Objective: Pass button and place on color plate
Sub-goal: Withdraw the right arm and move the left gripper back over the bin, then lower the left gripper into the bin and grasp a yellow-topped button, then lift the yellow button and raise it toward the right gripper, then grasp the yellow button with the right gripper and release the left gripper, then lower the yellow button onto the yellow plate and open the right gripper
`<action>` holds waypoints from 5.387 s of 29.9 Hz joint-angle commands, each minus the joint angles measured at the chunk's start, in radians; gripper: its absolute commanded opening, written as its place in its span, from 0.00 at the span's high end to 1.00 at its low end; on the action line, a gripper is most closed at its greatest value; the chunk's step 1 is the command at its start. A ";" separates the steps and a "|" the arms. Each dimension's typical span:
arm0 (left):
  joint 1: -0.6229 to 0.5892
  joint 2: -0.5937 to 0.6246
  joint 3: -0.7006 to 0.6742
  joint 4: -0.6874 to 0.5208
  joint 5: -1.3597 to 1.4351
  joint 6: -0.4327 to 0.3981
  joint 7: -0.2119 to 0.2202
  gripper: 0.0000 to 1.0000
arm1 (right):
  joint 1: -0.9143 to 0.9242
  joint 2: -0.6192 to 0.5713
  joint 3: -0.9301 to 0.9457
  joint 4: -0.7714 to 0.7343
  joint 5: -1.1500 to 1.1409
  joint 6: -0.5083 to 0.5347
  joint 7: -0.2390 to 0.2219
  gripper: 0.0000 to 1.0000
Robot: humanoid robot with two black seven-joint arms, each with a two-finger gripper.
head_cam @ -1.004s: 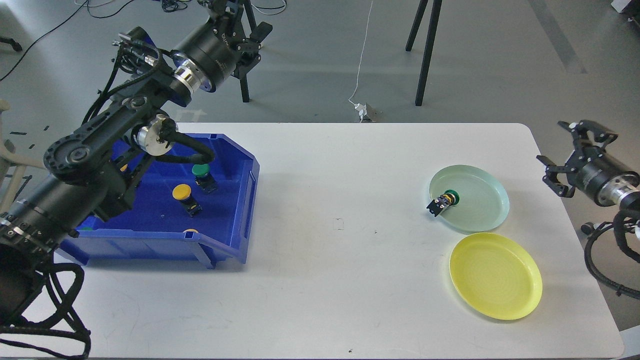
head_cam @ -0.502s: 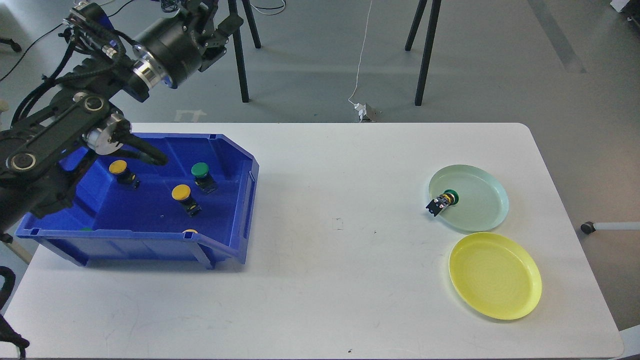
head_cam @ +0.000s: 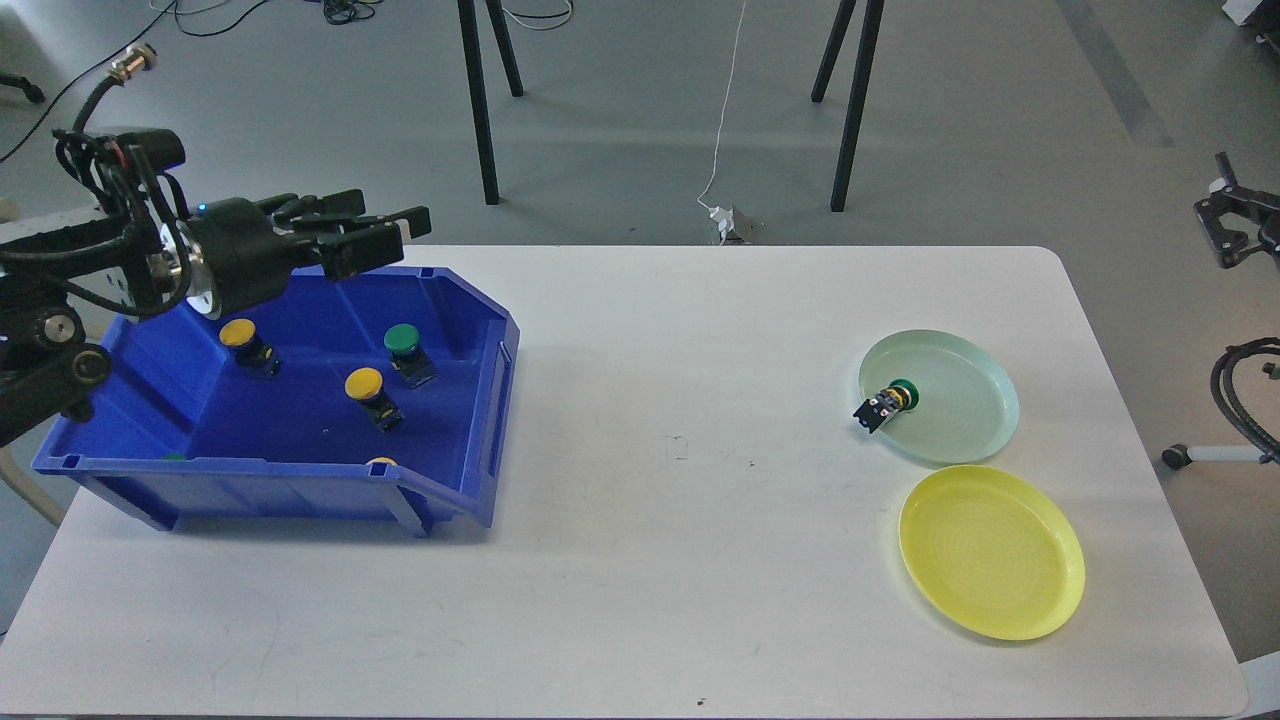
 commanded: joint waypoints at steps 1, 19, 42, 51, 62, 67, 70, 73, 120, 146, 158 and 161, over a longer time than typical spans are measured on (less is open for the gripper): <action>0.001 -0.005 0.052 0.030 0.201 0.000 0.000 0.05 | -0.005 0.003 -0.003 0.002 -0.002 0.000 -0.002 0.06; -0.007 -0.258 0.271 0.447 0.287 -0.005 -0.069 0.12 | -0.019 0.003 -0.018 0.007 -0.003 0.000 -0.003 0.06; 0.009 -0.295 0.288 0.515 0.285 -0.005 -0.090 0.48 | -0.019 0.003 -0.023 0.012 -0.009 0.000 -0.005 0.06; 0.007 -0.288 0.287 0.515 0.275 -0.005 -0.089 0.69 | -0.019 0.003 -0.025 0.010 -0.011 0.000 -0.005 0.06; -0.057 -0.142 0.259 0.322 0.201 -0.014 -0.093 0.70 | -0.017 0.003 -0.026 0.010 -0.012 0.000 -0.006 0.05; -0.062 0.034 0.202 0.145 0.005 -0.006 -0.095 0.70 | -0.019 -0.002 -0.029 0.025 -0.015 0.000 -0.008 0.05; -0.059 0.088 0.126 0.072 -0.144 0.000 -0.122 0.70 | -0.017 -0.017 -0.086 0.062 -0.034 0.000 -0.008 0.05; -0.057 0.078 0.063 0.042 -0.285 0.000 -0.132 0.70 | -0.012 -0.031 -0.152 0.126 -0.100 0.000 -0.005 0.05; -0.065 -0.591 -0.017 0.228 -0.313 0.189 -0.075 0.73 | 0.073 0.303 -0.361 0.588 -0.425 -0.187 -0.048 0.45; -0.068 -0.584 -0.022 0.220 -0.314 0.189 -0.081 0.32 | 0.090 0.303 -0.354 0.570 -0.425 -0.187 -0.046 0.78; -0.031 -0.568 -0.198 0.219 -0.461 0.138 -0.191 0.02 | 0.067 0.087 -0.345 0.602 -0.425 -0.173 -0.043 0.78; -0.030 -0.561 -0.246 0.226 -0.636 0.059 -0.191 0.01 | 0.054 -0.046 -0.354 0.656 -0.425 -0.173 -0.044 0.78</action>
